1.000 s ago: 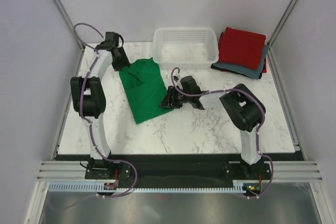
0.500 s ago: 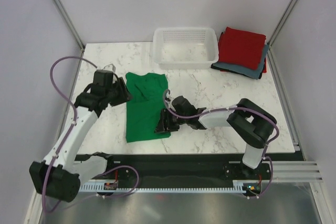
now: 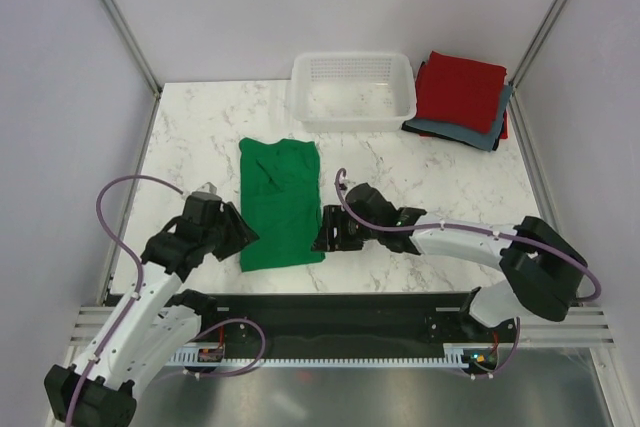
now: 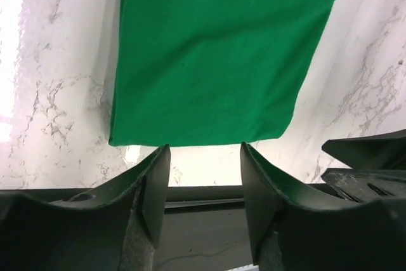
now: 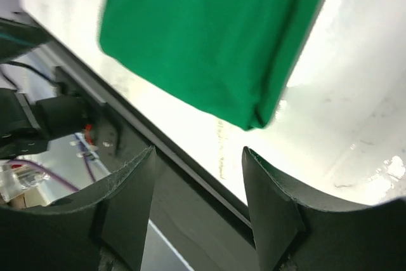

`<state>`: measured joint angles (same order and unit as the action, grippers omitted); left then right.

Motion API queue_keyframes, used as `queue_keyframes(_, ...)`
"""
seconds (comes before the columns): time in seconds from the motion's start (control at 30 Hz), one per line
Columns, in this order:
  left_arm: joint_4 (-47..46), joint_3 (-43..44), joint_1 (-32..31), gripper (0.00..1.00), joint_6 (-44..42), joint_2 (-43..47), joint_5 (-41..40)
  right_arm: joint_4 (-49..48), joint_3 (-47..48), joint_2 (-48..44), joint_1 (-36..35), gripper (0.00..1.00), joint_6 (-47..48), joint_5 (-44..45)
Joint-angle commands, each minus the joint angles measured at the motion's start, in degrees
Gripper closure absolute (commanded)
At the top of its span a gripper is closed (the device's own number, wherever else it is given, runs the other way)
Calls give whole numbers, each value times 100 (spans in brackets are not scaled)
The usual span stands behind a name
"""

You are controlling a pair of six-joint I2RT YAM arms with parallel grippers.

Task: Fold and stack the t-shirts
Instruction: Fold the tshirt

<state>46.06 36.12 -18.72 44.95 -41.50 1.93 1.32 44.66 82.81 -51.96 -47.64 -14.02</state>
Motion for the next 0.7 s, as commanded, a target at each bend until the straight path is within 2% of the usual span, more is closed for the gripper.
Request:
queue_keyframes(0.0,-1,-193,-166,42,839,186,-360,316,-195,349,-129,36,-149,189)
queue_keyframes(0.17,-36,-386,-413,35,1182,308,-826,-88,-213,886,-314,36,-211,181)
queue_keyframes(0.37,-212,-1001,-694,36,1709,484,-1282,-378,-90,1352,-323,36,-167,259)
queue_keyframes(0.63,-185,-1230,-879,39,1991,959,-1810,-308,-107,1396,-314,47,-211,646)
queue_keyframes(0.67,-194,-1247,-879,39,2009,950,-1819,-299,-107,1396,-314,51,-211,672)
